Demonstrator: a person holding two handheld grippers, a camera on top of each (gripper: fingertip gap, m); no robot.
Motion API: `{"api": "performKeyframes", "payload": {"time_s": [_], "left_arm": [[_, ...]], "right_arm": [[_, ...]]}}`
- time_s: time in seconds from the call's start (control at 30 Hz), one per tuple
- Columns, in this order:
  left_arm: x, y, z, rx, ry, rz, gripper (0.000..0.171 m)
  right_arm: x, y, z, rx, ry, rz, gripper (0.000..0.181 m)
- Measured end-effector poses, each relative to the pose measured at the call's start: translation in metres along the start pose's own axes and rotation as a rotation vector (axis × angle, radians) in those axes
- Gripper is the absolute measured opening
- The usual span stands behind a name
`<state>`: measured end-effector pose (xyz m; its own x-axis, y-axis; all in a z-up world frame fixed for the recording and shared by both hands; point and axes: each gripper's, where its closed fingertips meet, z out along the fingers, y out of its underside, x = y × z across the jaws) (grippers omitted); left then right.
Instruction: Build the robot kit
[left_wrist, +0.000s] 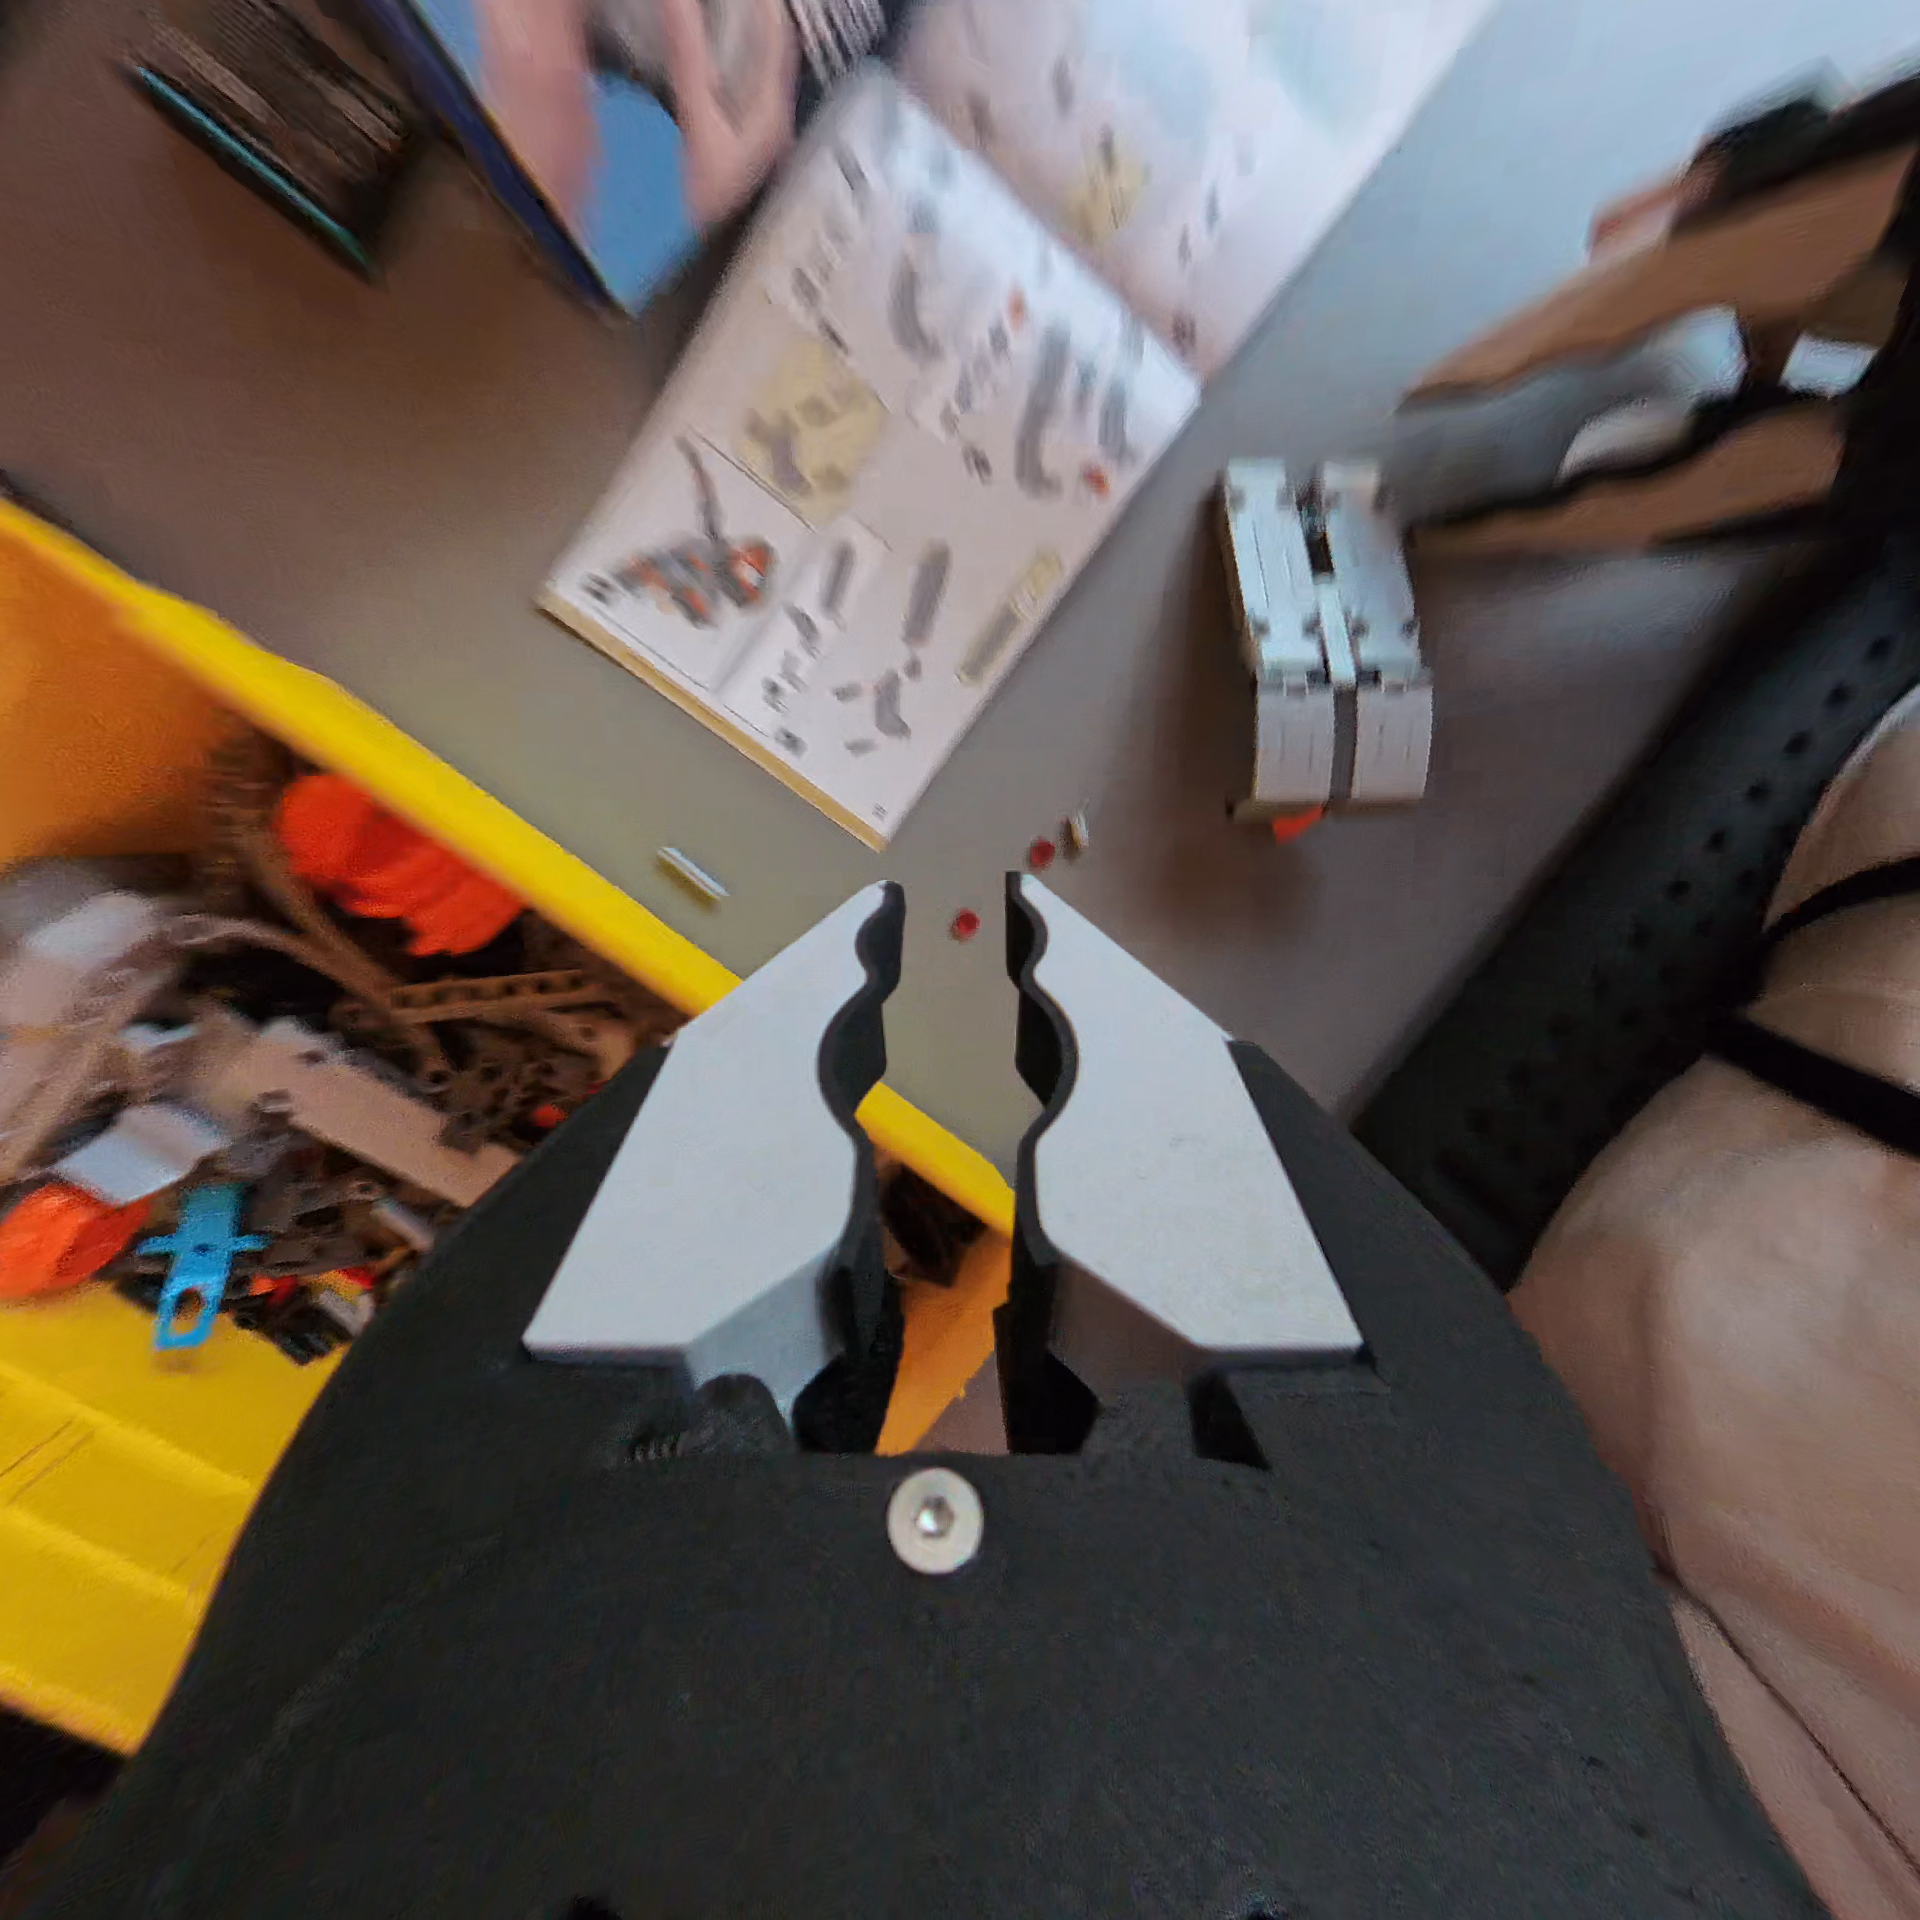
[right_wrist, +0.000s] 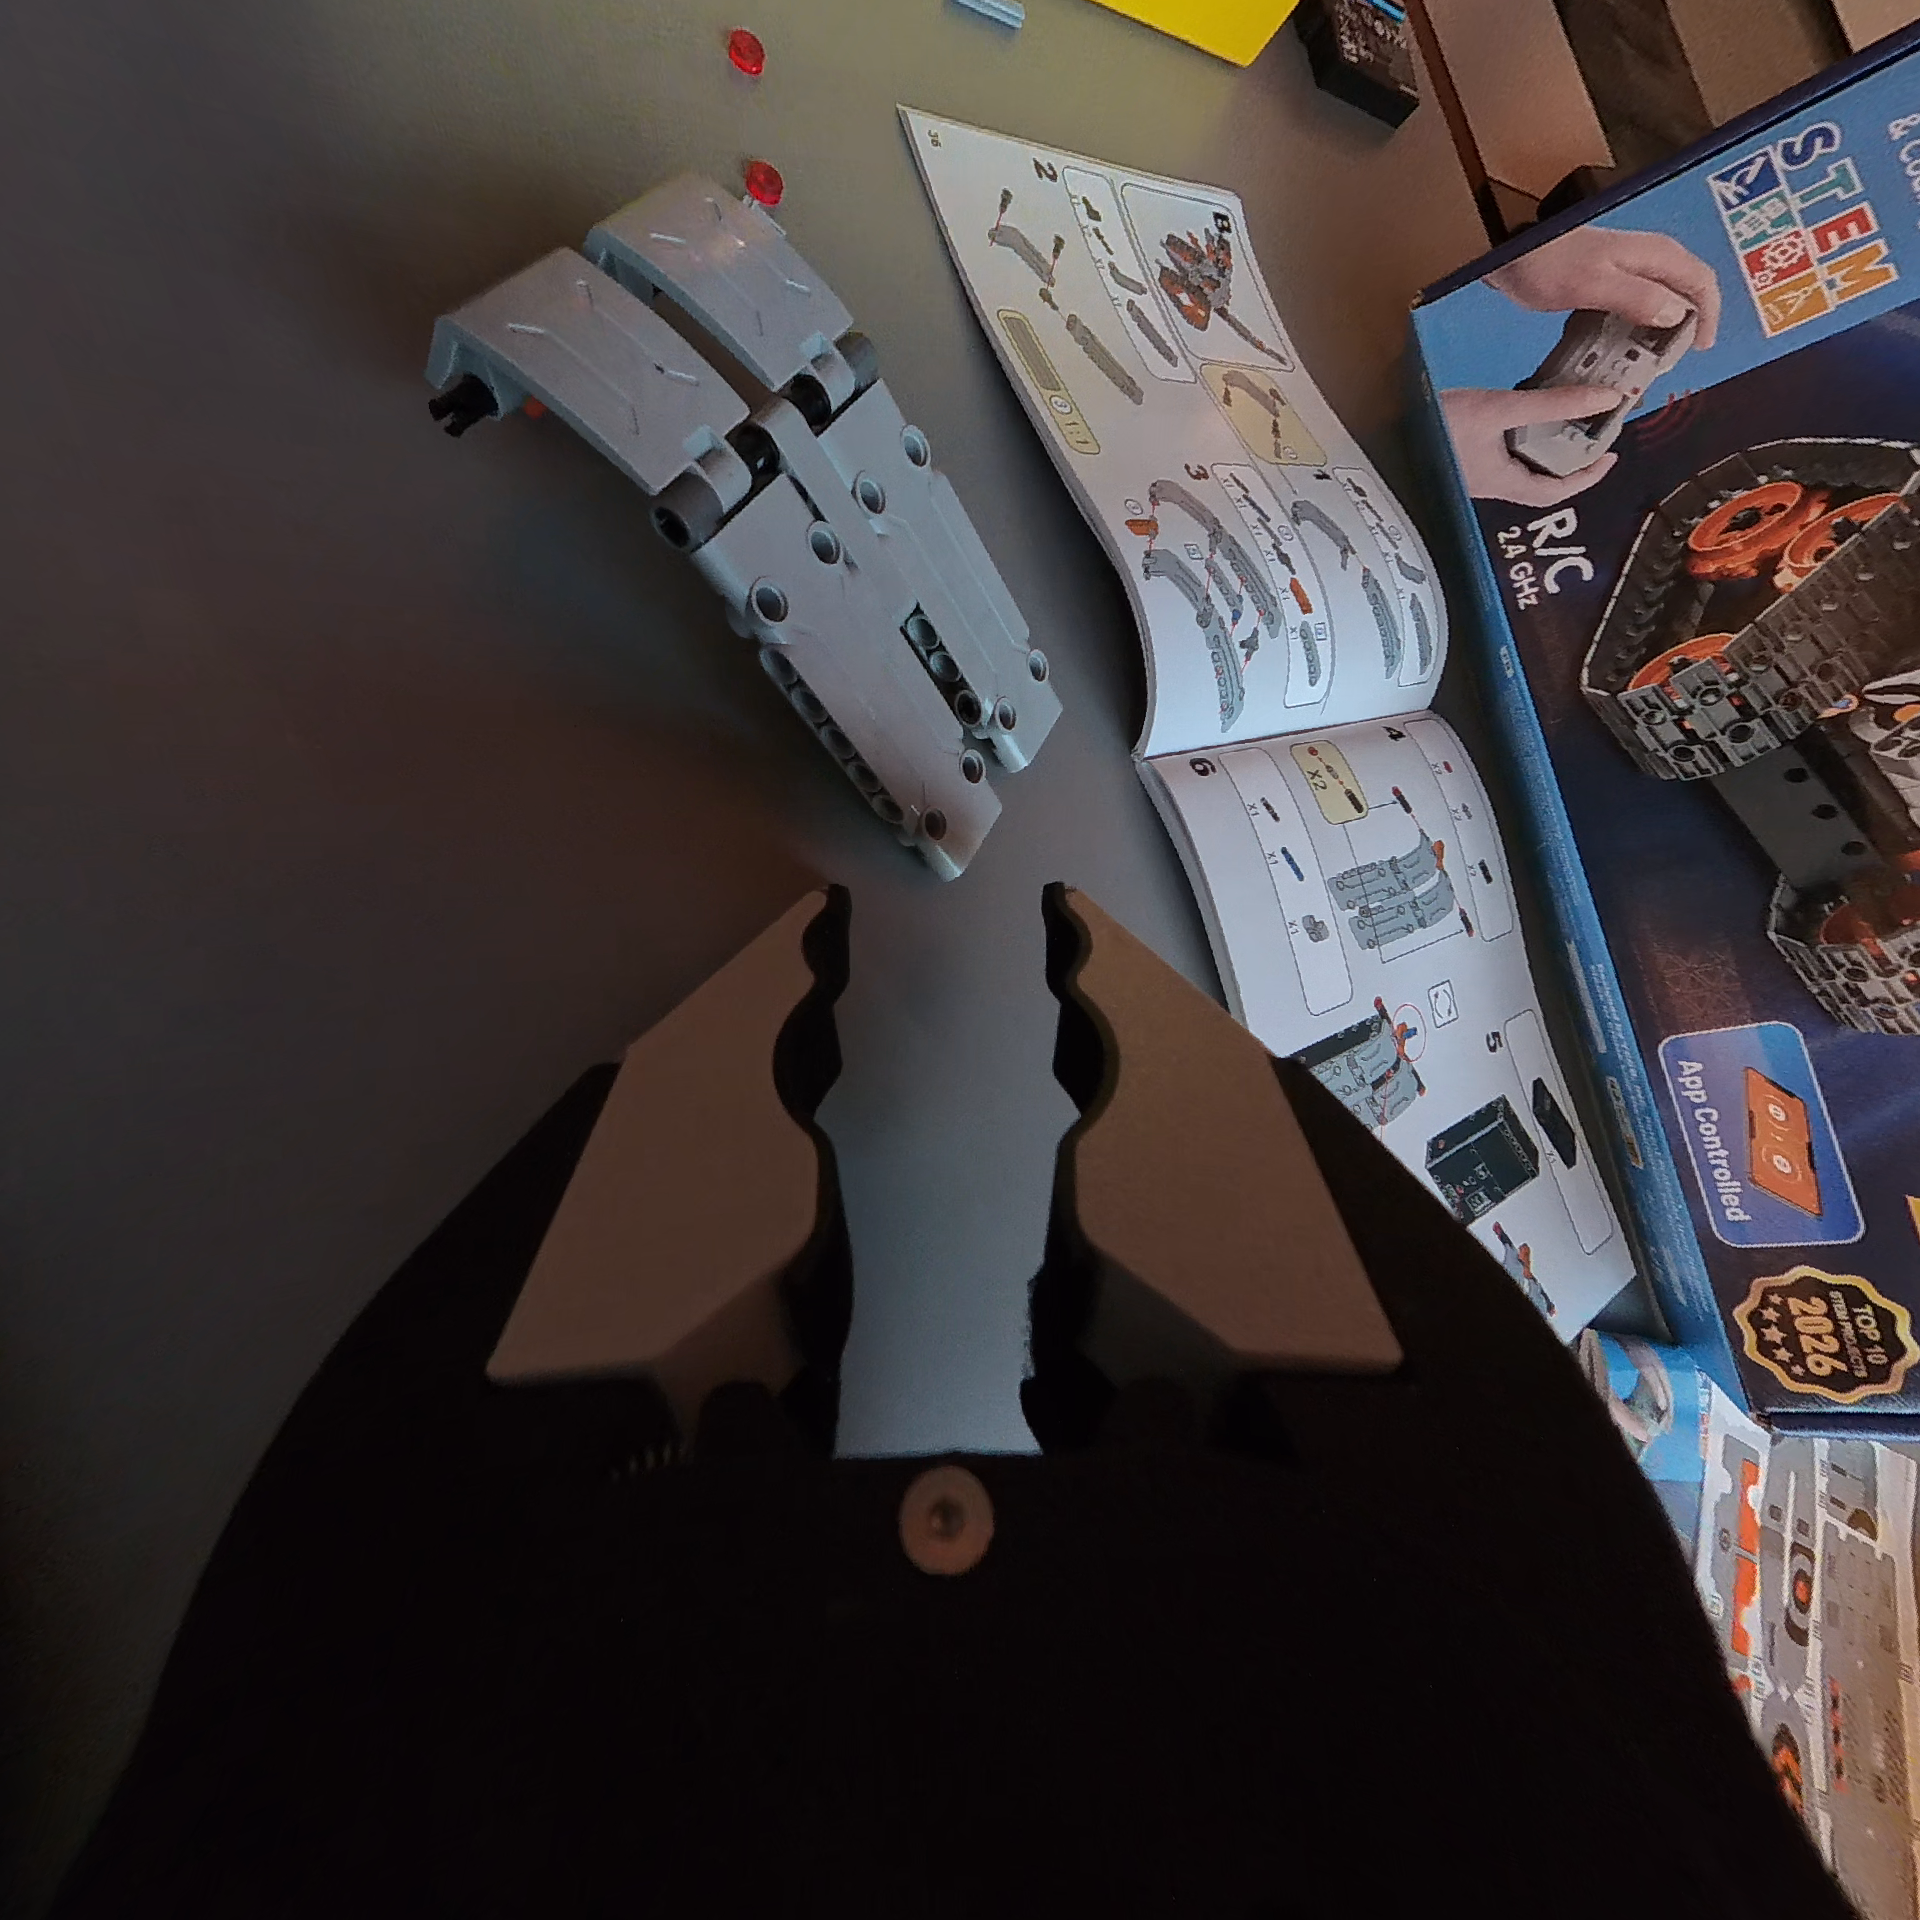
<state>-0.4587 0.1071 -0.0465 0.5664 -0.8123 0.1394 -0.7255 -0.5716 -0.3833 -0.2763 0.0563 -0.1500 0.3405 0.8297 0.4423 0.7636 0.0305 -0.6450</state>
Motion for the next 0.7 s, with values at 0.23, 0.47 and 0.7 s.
{"api": "performKeyframes", "payload": {"time_s": [0.23, 0.47, 0.7], "left_arm": [[-0.085, 0.016, -0.091, 0.306, -0.313, -0.297, 0.033], [-0.146, 0.096, -0.067, -0.029, -0.451, -0.517, 0.03], [-0.192, 0.133, -0.015, -0.262, -0.421, -0.581, 0.017]], "right_arm": [[0.0, -0.001, 0.001, 0.006, 0.007, -0.006, 0.037], [0.011, -0.004, 0.001, 0.039, 0.048, 0.02, 0.036], [0.013, 0.0, 0.007, 0.034, 0.04, 0.046, 0.035]]}}
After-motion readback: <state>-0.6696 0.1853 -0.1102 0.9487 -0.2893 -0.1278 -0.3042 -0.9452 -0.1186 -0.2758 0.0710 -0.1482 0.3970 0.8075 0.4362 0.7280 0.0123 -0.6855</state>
